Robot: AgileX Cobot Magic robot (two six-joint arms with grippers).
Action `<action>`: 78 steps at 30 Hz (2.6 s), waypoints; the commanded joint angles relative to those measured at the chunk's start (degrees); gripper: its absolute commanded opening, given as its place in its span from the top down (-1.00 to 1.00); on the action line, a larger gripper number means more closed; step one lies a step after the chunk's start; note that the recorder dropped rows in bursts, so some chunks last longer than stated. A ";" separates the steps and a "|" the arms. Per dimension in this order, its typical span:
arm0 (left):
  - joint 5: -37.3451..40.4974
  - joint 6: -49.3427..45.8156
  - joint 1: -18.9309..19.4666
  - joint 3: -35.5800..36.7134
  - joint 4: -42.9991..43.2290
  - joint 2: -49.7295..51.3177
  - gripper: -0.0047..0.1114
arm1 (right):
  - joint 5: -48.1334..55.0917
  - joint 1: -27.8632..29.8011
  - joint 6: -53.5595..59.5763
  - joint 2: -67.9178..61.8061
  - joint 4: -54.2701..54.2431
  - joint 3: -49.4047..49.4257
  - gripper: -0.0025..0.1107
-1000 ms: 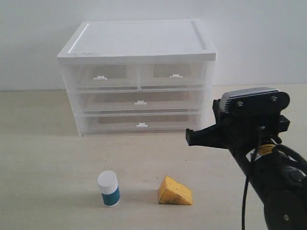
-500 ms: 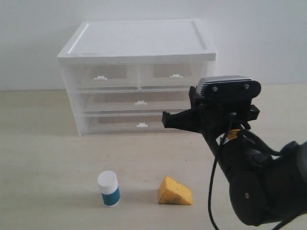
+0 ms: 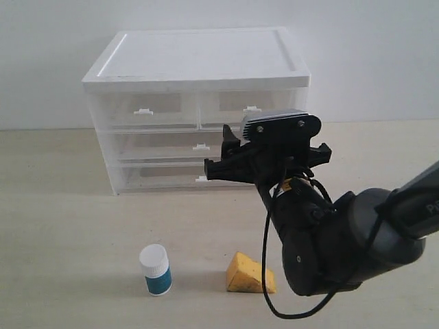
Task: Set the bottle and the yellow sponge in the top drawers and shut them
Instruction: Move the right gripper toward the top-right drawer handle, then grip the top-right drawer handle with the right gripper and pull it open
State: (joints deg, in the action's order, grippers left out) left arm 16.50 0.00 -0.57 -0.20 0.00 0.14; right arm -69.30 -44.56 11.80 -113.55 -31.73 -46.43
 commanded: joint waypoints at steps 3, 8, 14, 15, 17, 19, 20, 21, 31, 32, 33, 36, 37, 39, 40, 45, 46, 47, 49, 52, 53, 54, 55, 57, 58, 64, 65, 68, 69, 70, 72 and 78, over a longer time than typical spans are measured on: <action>-0.26 0.46 0.13 0.20 -0.59 -0.14 0.84 | -0.66 0.05 2.09 -1.80 -4.30 -3.71 -0.21; -0.26 0.46 0.13 0.20 -0.59 -0.14 0.84 | -0.66 0.20 2.93 -3.19 -4.29 -6.60 -0.21; -0.26 0.46 0.13 0.20 -0.59 -0.14 0.84 | -0.66 1.70 3.77 -3.76 -4.54 -8.47 -0.21; -0.26 0.46 0.13 0.20 -0.59 -0.14 0.84 | -0.66 1.95 3.77 -3.76 -4.54 -8.52 -0.21; -0.26 0.46 0.13 0.20 -0.59 -0.14 0.84 | -0.66 2.96 3.77 -3.76 -4.21 -8.52 -0.21; -0.26 0.46 0.13 0.20 -0.59 -0.14 0.84 | -0.66 3.86 3.77 -3.76 -3.51 -8.52 -0.21; -0.26 0.46 0.13 0.20 -0.59 -0.14 0.84 | -0.66 4.32 3.77 -3.76 -3.02 -8.52 -0.21; -0.26 0.46 0.13 0.20 -0.59 -0.14 0.84 | -0.66 4.79 3.77 -3.83 -2.41 -8.52 -0.21; -0.26 0.46 0.13 0.20 -0.59 -0.14 0.84 | -0.66 5.56 5.25 -7.46 1.52 -11.42 -0.21; -0.26 0.46 0.13 0.20 -0.59 -0.14 0.84 | -0.66 5.56 5.35 -7.92 1.39 -12.04 -0.21; -0.26 0.46 0.13 0.20 -0.59 -0.14 0.84 | -0.60 5.56 5.60 -8.23 1.39 -12.45 -0.21; -0.26 0.46 0.13 0.20 -0.59 -0.14 0.84 | -0.66 5.56 6.48 -8.95 1.22 -13.70 -0.21; -0.26 0.46 0.13 0.20 -0.59 -0.14 0.84 | -0.66 5.56 6.99 -8.95 1.25 -13.80 -0.21; -0.26 0.46 0.13 0.20 -0.59 -0.14 0.84 | -0.66 5.56 8.30 -8.95 1.06 -14.35 -0.21; -0.26 0.46 0.13 0.20 -0.59 -0.14 0.84 | -0.66 5.56 8.58 -8.95 1.06 -14.48 -0.21; -0.26 0.46 0.13 0.20 -0.59 -0.14 0.84 | -0.66 5.56 8.88 -8.95 0.70 -14.86 -0.12; -0.26 0.46 0.13 0.20 -0.59 -0.14 0.84 | -0.66 5.56 8.88 -8.95 0.48 -14.86 0.00; -0.26 0.46 0.13 0.20 -0.59 -0.14 0.84 | -0.66 5.56 8.88 -8.95 0.20 -14.86 0.16; -0.26 0.46 0.13 0.20 -0.59 -0.14 0.84 | -0.66 5.56 8.88 -8.95 -0.39 -14.86 0.58; -0.26 0.46 0.13 0.20 -0.59 -0.14 0.84 | -0.66 5.56 8.75 -8.95 -0.75 -14.86 0.95; -0.26 0.46 0.13 0.20 -0.59 -0.14 0.84 | -0.66 5.56 8.75 -8.95 -0.75 -14.86 0.95; -0.26 0.46 0.13 0.20 -0.59 -0.14 0.84 | -0.58 5.43 8.86 -8.95 -1.03 -14.86 0.96; -0.26 0.46 0.13 0.20 -0.59 -0.14 0.84 | -0.49 5.11 9.31 -8.95 -1.48 -14.86 0.96; -0.26 0.46 0.13 0.20 -0.59 -0.14 0.84 | -0.66 4.39 9.68 -8.95 -2.49 -14.20 0.96; -0.26 0.46 0.13 0.20 -0.59 -0.14 0.84 | -0.66 3.87 10.01 -8.83 -2.65 -13.70 0.96; -0.26 0.46 0.13 0.20 -0.59 -0.14 0.84 | -0.66 0.83 10.76 -6.33 -4.85 -9.14 0.96; -0.26 0.46 0.13 0.20 -0.59 -0.14 0.84 | -0.66 0.27 10.76 -5.82 -5.22 -8.24 0.96; -0.26 0.46 0.13 0.20 -0.59 -0.14 0.84 | -0.66 -1.10 10.76 -4.06 -5.47 -6.12 0.96; -0.26 0.46 0.13 0.20 -0.59 -0.14 0.84 | -0.66 -1.39 10.76 -3.56 -5.64 -5.64 0.96; -0.26 0.46 0.13 0.20 -0.59 -0.14 0.84 | -0.66 -1.81 10.76 -2.98 -5.77 -4.97 0.96; -0.26 0.46 0.13 0.20 -0.59 -0.14 0.84 | -0.66 -2.69 10.76 -1.91 -6.78 -3.74 0.96; -0.26 0.46 0.13 0.20 -0.59 -0.14 0.84 | -0.66 -4.96 10.53 0.49 -10.01 -0.95 0.96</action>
State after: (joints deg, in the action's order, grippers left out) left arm 16.50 0.00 -0.57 -0.20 0.00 0.14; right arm -70.84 -48.44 22.28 -114.39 -41.87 -48.51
